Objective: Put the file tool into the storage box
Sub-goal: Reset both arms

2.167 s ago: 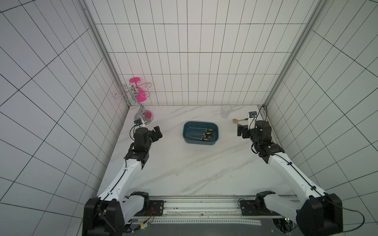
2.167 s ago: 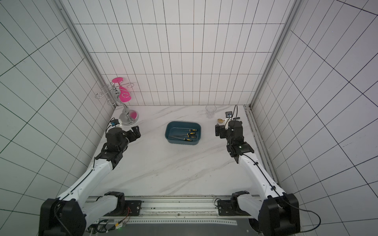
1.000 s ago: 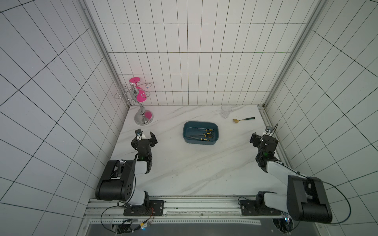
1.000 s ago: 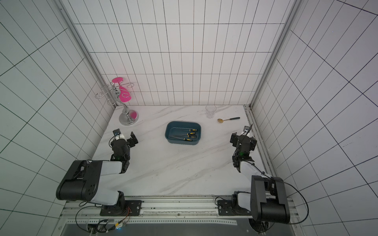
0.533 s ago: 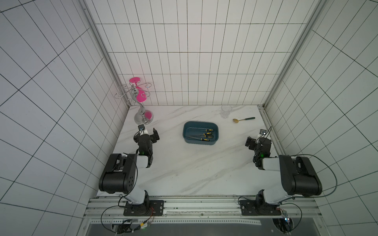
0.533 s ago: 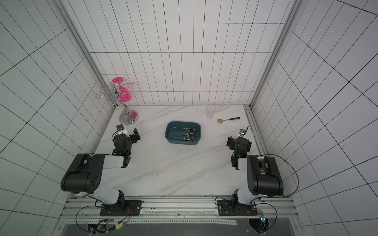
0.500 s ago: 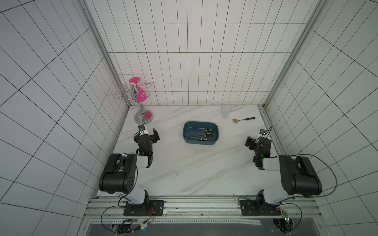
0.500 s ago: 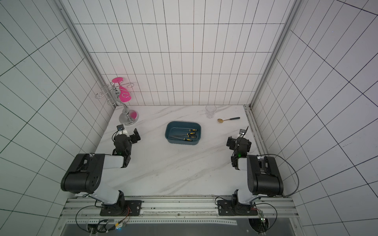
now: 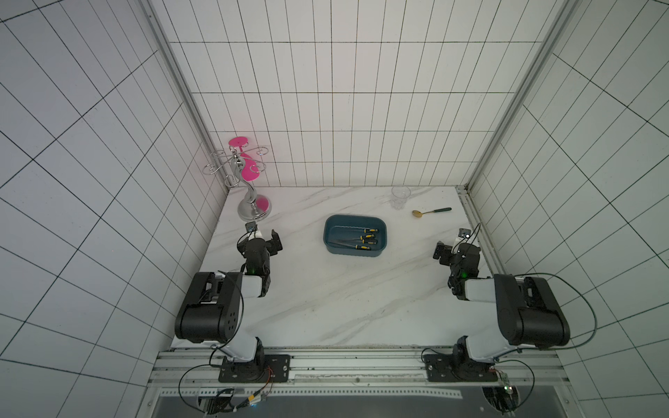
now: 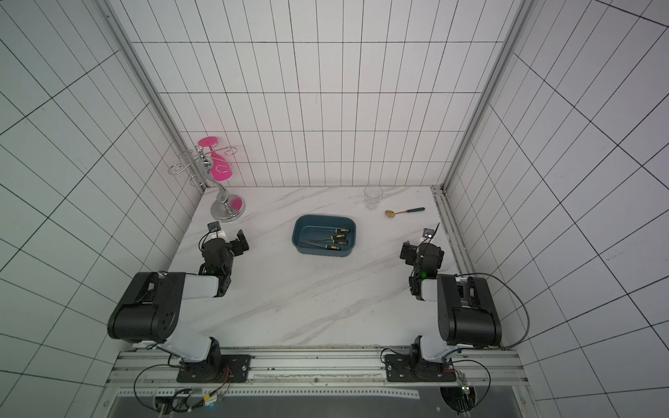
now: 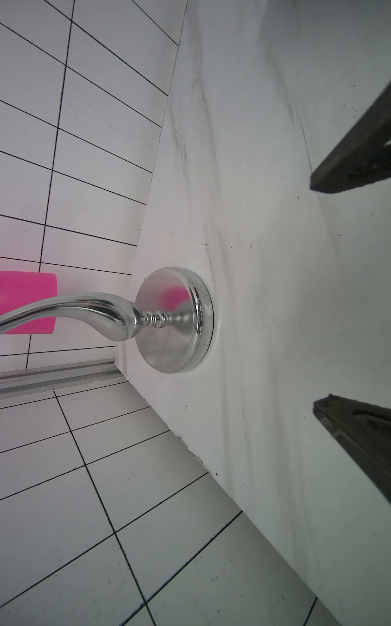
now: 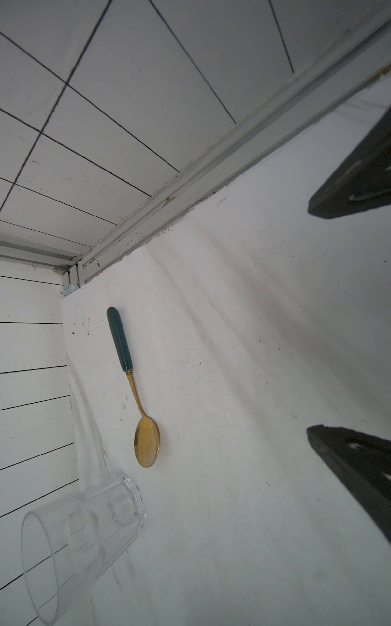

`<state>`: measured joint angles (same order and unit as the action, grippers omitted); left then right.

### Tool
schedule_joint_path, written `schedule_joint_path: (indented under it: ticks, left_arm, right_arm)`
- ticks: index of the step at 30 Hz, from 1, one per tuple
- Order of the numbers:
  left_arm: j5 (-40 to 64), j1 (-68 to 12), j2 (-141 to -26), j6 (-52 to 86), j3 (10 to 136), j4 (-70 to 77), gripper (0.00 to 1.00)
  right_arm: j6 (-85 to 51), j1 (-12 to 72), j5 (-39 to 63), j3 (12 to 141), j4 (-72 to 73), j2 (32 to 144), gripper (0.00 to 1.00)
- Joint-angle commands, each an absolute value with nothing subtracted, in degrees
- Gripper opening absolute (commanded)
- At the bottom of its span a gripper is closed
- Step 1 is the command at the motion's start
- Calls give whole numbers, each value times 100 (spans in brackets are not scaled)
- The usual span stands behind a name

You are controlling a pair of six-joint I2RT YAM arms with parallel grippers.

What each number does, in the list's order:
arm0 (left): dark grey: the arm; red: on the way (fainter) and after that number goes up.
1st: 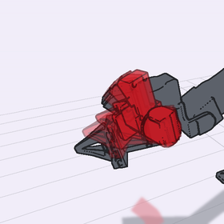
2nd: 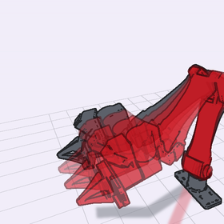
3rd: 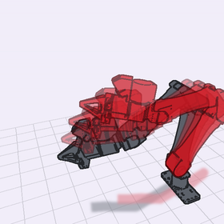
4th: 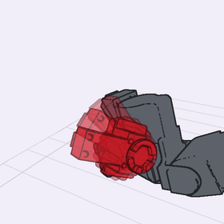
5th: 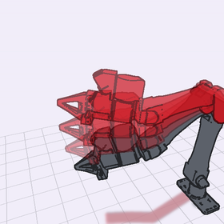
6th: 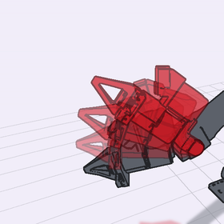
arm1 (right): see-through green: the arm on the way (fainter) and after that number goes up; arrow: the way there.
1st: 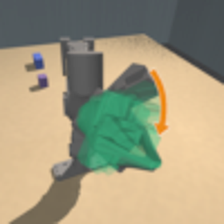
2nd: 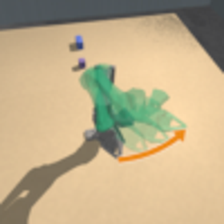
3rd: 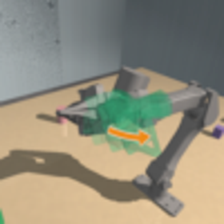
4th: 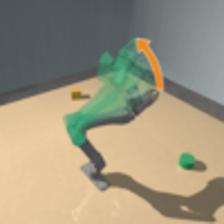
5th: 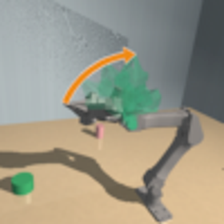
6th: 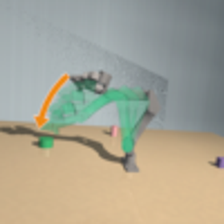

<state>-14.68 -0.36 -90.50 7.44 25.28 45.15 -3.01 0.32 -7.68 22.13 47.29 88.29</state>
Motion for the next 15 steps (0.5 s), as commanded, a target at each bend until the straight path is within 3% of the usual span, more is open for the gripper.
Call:
schedule_joint_path:
  ticks: [1,15]
  left_arm:
    - [-1414,-18,-8965,694,2570,4465,98]
    - [-1402,-18,-8951,687,2570,4456,98]
  right_arm:
    - [-255,-20,-706,2417,4752,8822,99]
    - [-255,-19,-712,2417,4755,8824,99]
